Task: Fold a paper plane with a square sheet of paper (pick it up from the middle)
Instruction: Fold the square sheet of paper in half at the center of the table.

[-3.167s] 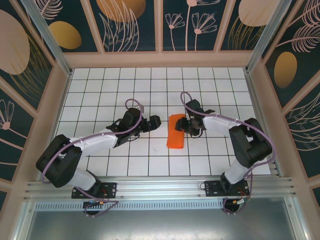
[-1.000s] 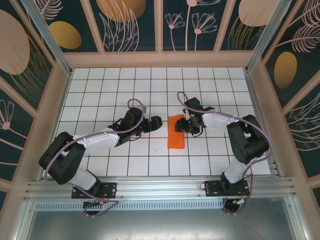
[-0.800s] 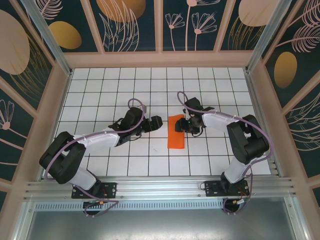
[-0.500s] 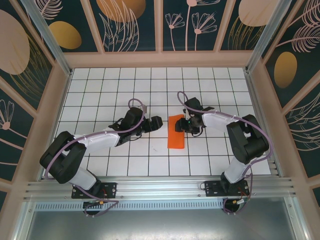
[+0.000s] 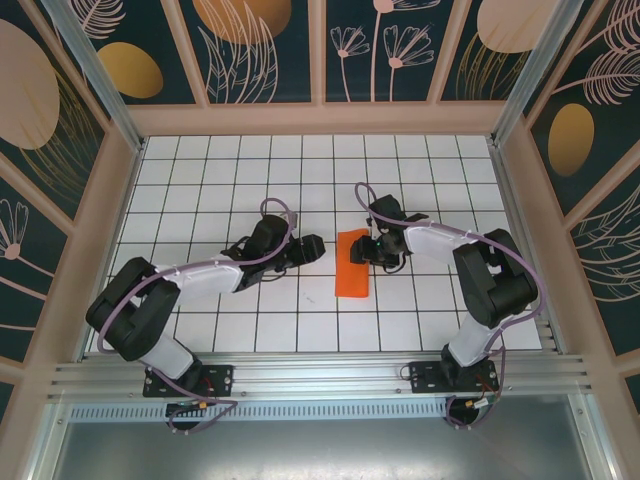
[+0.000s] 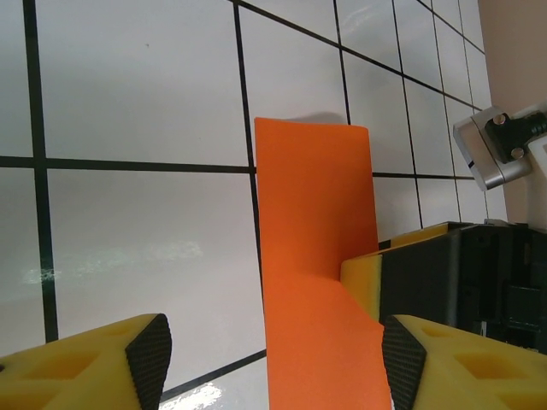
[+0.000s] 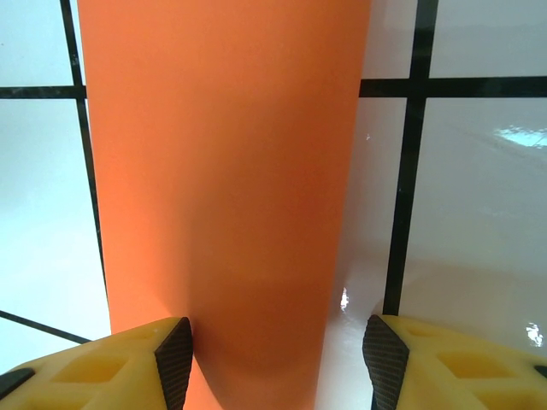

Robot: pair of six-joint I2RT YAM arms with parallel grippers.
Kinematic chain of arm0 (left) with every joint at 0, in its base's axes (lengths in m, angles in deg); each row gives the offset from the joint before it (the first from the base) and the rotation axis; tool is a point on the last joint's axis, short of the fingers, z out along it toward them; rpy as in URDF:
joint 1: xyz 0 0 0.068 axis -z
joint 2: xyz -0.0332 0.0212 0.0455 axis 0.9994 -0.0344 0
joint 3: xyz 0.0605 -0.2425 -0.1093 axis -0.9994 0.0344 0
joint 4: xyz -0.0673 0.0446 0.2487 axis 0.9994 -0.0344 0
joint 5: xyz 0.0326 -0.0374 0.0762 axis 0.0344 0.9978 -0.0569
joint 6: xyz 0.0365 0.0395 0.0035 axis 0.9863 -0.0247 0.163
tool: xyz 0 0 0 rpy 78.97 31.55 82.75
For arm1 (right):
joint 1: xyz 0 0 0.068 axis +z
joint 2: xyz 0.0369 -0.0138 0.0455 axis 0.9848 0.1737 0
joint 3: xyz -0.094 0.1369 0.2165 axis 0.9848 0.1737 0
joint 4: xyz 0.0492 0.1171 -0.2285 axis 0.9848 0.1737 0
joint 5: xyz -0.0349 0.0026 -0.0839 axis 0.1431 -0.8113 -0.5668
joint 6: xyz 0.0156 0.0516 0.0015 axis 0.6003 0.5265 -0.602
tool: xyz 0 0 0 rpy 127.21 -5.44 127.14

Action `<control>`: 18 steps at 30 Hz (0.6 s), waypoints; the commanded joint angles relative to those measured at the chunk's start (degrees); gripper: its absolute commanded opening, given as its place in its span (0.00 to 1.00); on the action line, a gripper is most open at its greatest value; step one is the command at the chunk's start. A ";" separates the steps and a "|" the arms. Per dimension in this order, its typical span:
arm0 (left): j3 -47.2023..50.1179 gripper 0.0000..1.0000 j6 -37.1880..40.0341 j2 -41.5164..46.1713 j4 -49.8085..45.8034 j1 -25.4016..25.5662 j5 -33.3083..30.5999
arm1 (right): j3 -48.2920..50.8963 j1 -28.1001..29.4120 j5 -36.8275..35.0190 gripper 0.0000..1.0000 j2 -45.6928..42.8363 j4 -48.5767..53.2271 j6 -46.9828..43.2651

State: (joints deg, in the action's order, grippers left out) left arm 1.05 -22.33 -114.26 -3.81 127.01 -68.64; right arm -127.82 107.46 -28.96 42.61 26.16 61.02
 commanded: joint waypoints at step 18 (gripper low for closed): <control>-10.05 0.27 -3.42 -12.92 2.08 1.88 5.62 | 0.03 0.42 -4.86 0.59 3.51 2.03 0.78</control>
State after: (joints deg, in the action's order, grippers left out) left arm -6.81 -25.21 -125.38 -1.93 128.01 -64.27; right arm -128.04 107.85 -30.08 43.03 26.22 61.43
